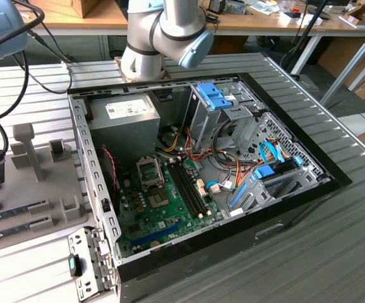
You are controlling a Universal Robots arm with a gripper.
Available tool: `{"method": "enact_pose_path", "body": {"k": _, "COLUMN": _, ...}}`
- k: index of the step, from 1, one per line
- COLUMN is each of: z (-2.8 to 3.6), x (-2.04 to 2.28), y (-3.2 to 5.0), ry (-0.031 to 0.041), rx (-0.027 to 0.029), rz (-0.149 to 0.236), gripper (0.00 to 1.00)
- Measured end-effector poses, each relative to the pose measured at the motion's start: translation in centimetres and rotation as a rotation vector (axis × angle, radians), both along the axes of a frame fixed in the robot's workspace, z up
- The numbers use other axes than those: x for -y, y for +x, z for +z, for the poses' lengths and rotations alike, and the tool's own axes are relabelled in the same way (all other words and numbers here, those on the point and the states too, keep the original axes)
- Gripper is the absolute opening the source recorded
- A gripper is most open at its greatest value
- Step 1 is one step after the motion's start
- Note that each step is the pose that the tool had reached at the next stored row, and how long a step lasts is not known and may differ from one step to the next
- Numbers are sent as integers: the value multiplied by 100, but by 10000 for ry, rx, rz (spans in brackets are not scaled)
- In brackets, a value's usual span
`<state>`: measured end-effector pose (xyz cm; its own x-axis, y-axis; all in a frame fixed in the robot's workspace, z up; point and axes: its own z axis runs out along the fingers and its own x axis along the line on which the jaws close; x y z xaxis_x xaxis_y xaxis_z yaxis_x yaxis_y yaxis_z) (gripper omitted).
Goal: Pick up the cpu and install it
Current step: 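Pick up the cpu and move it towards the insertion slot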
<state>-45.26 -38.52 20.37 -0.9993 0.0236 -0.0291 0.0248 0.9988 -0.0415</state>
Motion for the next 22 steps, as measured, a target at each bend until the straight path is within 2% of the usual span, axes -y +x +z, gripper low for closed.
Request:
{"method": "enact_pose_path", "body": {"k": 4, "z": -32, "x": -12, "y": -2, "ry": -25, "rx": -2, "rz": 0, "gripper": 56}}
{"method": "enact_pose_path", "body": {"k": 8, "z": -46, "x": -82, "y": -4, "ry": -35, "rx": -1, "rz": 1, "gripper": 56}}
{"method": "enact_pose_path", "body": {"k": 10, "z": -67, "x": -103, "y": -37, "ry": -64, "rx": -2, "rz": 0, "gripper": 56}}
{"method": "enact_pose_path", "body": {"k": 17, "z": -118, "x": -103, "y": -41, "ry": -170, "rx": -3, "rz": 49, "gripper": 56}}
{"method": "enact_pose_path", "body": {"k": 22, "z": -127, "x": -103, "y": -41, "ry": -172, "rx": -2, "rz": 53, "gripper": 56}}
